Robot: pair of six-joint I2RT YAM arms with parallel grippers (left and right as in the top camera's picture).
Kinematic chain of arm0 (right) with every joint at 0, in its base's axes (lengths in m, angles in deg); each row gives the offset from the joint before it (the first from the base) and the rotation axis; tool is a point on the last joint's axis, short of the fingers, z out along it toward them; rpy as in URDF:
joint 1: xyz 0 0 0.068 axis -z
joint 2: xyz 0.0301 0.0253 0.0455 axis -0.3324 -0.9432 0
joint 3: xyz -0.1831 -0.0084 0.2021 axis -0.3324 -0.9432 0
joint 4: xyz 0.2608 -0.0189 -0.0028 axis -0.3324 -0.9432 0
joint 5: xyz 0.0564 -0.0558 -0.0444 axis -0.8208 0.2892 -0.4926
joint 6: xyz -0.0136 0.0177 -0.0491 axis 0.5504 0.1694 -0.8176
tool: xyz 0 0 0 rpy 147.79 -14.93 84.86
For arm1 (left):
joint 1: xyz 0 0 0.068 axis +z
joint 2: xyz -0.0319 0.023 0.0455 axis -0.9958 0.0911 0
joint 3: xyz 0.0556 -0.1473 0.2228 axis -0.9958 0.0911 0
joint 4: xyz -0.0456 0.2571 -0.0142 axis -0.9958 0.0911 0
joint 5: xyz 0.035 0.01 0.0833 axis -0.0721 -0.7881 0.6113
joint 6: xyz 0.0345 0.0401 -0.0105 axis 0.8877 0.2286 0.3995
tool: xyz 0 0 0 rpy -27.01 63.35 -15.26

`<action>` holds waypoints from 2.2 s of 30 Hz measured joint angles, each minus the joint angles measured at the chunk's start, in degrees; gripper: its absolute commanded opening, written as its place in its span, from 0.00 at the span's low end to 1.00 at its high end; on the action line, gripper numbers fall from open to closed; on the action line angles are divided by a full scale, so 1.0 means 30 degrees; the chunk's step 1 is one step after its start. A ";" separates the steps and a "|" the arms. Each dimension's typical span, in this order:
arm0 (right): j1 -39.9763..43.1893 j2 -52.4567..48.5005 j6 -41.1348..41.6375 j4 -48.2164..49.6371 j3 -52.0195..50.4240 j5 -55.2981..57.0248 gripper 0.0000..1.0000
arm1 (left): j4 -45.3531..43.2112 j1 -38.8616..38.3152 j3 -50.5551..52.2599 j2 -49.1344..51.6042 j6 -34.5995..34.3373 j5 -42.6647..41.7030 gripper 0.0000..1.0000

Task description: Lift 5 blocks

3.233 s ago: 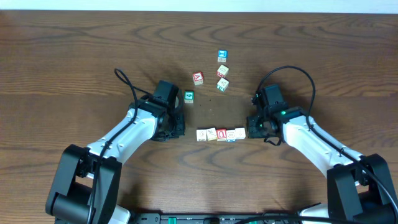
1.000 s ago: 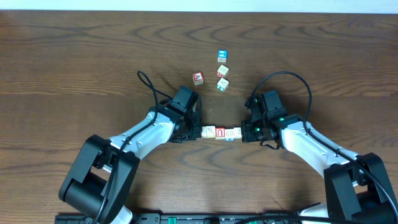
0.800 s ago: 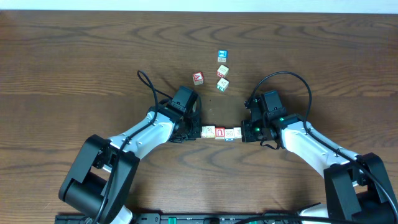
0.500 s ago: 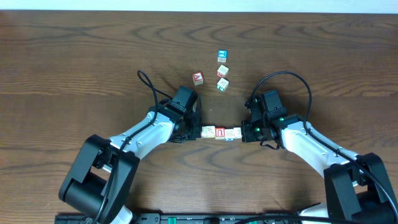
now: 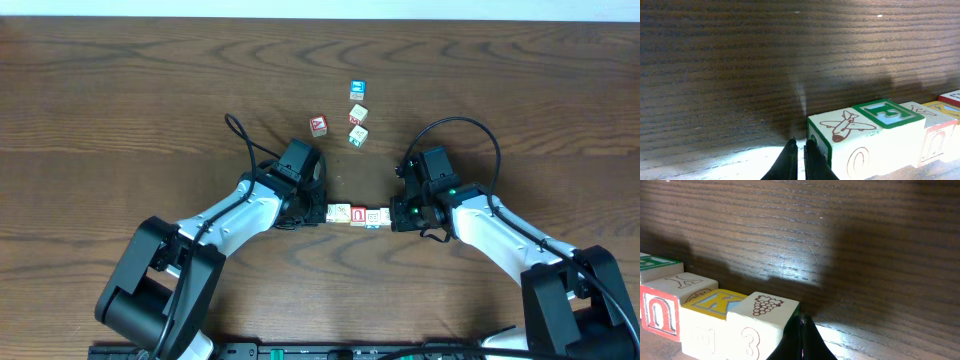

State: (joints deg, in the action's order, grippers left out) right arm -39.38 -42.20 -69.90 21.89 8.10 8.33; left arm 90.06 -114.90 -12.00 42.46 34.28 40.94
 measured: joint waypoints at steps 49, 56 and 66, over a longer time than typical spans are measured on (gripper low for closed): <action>0.0007 0.1129 -0.0051 -0.0306 0.0000 -0.0554 0.01 | 0.0000 0.0153 0.0022 0.0007 0.0102 -0.0357 0.07; 0.0007 0.1137 0.0284 -0.0510 0.0000 -0.0612 0.01 | -0.0051 0.0153 0.0022 0.0000 -0.0153 -0.0357 0.07; 0.0000 0.1137 0.0678 -0.1020 0.0000 0.0124 0.01 | 0.0146 0.0102 0.0022 0.0007 -0.0131 -0.0823 0.07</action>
State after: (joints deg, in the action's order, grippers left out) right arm -39.38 -38.79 -67.87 18.83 8.10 8.71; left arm 90.50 -114.59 -11.94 42.48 33.88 38.47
